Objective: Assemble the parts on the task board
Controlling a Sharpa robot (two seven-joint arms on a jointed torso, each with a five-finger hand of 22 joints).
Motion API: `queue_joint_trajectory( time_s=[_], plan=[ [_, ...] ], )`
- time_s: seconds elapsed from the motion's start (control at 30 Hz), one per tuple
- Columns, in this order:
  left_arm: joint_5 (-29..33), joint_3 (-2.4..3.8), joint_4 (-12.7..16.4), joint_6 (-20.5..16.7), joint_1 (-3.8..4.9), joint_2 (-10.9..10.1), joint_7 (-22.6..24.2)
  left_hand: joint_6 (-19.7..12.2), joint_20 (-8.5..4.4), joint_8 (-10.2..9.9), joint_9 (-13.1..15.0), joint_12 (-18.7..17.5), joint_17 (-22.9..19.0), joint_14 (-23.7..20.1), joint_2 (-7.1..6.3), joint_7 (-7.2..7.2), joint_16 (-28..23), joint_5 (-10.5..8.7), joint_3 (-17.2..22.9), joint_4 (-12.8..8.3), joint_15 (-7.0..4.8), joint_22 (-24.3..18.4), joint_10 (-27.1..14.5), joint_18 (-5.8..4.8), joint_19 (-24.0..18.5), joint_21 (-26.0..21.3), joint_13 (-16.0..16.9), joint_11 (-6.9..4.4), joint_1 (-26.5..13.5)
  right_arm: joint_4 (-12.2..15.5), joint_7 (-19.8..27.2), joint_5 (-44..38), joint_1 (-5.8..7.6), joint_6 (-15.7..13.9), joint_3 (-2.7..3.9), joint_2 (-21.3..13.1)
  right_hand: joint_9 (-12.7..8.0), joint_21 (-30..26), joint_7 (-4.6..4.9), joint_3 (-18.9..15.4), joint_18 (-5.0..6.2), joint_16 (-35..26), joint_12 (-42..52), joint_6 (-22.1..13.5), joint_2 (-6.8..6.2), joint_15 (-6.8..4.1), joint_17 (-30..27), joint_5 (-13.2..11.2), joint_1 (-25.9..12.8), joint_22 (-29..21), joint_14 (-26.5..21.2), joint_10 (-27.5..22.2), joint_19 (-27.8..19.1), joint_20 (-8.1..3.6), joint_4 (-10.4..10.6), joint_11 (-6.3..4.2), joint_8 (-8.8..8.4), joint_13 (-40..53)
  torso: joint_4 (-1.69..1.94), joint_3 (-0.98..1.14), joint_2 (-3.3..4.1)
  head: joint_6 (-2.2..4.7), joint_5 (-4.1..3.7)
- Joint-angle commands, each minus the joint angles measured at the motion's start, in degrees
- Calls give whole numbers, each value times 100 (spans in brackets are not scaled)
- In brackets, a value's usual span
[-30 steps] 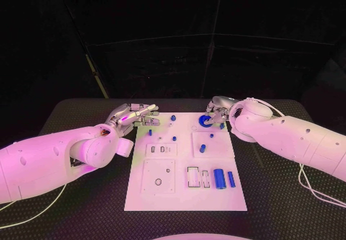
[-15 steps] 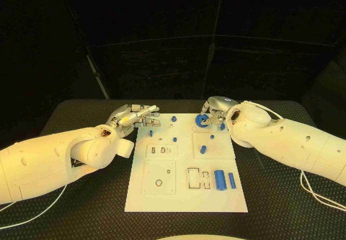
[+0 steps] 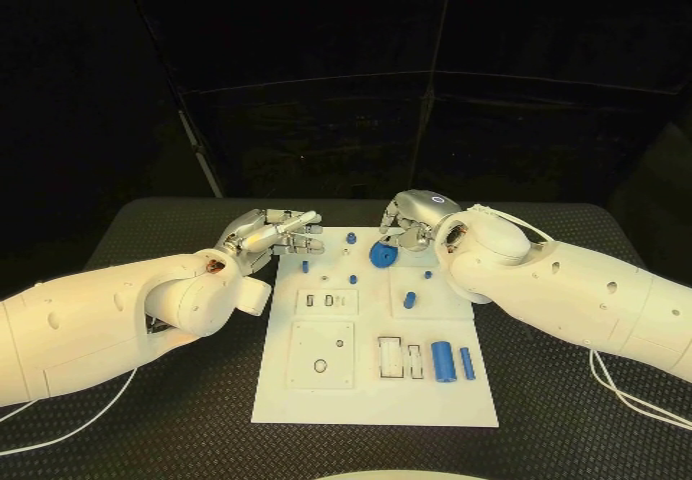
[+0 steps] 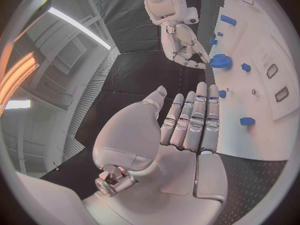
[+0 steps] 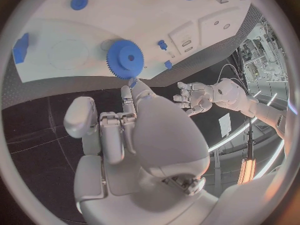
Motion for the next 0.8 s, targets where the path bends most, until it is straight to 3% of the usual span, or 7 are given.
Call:
queue_joint_trajectory(
  time_s=[0.03, 0.23, 0.33, 0.8],
  plan=[
    [-25, 5, 11, 53, 11, 1, 69, 44, -1, 28, 3, 31, -5, 42, -21, 219, -20, 9, 3, -15, -4, -8, 31, 81, 57, -11, -2, 15, -31, -12, 17, -128, 10, -175, -61, 94, -13, 24, -2, -13, -85, 36, 7, -38, -87, -26, 1470, -17, 12, 6, 587, 327, -3, -35, 2, -34, -23, 1083, -11, -5, 1, -15, 16],
    [-25, 5, 14, 51, 12, 9, 71, 44, -1, 28, 3, 31, -5, 42, -21, 219, -20, 9, 3, -15, -4, -8, 31, 81, 57, -11, -2, 15, -31, -173, 50, -143, 11, -185, -207, 370, -18, 27, 1, -2, -86, 37, 5, -43, -87, -25, 1474, -14, -5, 11, 588, 326, 0, -35, 4, -31, -33, 1082, 3, 2, 8, -32, 23],
    [-25, 6, 14, 52, 12, 15, 71, 44, -1, 28, 3, 31, -5, 42, -21, 219, -20, 9, 3, -15, -4, -8, 31, 81, 57, -11, -2, 15, -31, -272, 60, -150, 11, -165, -249, 494, -21, 25, 3, 4, -86, 35, 2, -47, -87, -24, 1468, -13, -14, 8, 586, 324, -2, -35, 6, -30, -39, 1078, 13, -1, 11, -36, 25],
    [-25, 6, -6, 50, 16, 7, 72, 44, -1, 28, 3, 31, -5, 42, -21, 219, -20, 9, 3, -15, -4, -8, 31, 81, 57, -11, -2, 15, -31, -352, 25, -240, 9, -259, -286, 488, -58, 27, 33, 58, -88, 37, -17, -112, -121, -7, 1475, -10, -96, 11, 588, 308, 1, -25, 6, -6, -121, 1054, -23, 16, -7, -71, 48]
  ],
)
